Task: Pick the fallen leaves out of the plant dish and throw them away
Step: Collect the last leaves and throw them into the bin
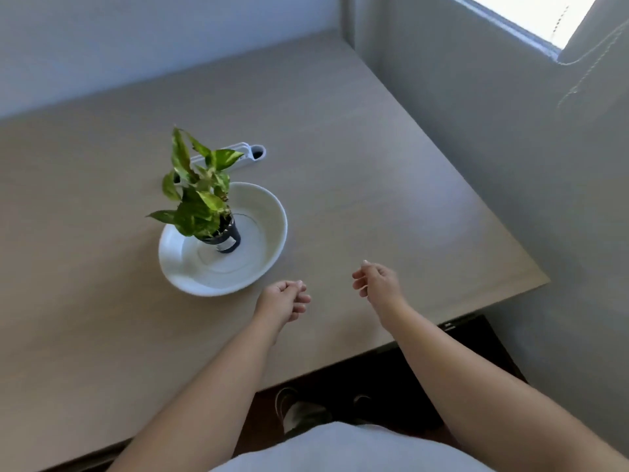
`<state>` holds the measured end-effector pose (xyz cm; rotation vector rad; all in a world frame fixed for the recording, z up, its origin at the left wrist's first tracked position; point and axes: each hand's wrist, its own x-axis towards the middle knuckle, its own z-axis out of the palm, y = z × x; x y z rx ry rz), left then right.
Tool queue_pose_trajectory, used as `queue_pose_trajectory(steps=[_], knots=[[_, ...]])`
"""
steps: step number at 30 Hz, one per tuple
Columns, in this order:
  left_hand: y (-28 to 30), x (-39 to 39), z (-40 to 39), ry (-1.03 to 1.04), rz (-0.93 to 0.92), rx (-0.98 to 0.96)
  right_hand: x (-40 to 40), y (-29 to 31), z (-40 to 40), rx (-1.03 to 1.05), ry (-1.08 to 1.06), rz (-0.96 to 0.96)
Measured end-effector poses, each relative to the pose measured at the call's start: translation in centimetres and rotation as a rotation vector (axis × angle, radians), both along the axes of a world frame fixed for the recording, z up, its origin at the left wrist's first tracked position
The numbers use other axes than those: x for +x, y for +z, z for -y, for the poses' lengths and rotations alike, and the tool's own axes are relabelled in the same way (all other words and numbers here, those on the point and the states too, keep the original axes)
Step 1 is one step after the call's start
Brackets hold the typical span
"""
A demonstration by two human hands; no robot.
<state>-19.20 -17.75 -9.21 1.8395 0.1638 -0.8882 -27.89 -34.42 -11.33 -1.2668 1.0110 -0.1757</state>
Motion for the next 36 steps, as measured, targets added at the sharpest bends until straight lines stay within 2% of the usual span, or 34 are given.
queue_pose_trajectory(steps=[1,3,7,15,22,30,36], knots=[[-0.1,0.4,0.0,0.01,-0.022,0.011,0.1,0.3,0.1,0.003,0.021,-0.018],[0.4,4.4,-9.8,0.325,-0.039,-0.028,7.9,1.4,-7.5,-0.006,0.346,-0.059],[-0.2,4.5,-11.5,0.386,-0.117,-0.048,8.1,0.6,-7.8,0.005,0.395,-0.153],[-0.4,8.3,-16.4,0.607,-0.208,-0.217,12.9,1.2,-12.4,0.124,0.433,-0.144],[-0.3,11.9,-18.1,0.628,-0.294,-0.319,16.8,1.6,-13.8,0.141,0.358,-0.09],[0.4,16.0,-17.7,0.574,-0.291,-0.343,21.0,1.3,-13.6,0.148,0.212,-0.108],[0.4,17.5,-17.0,0.557,-0.266,-0.323,22.8,1.8,-13.2,0.133,0.228,-0.12]])
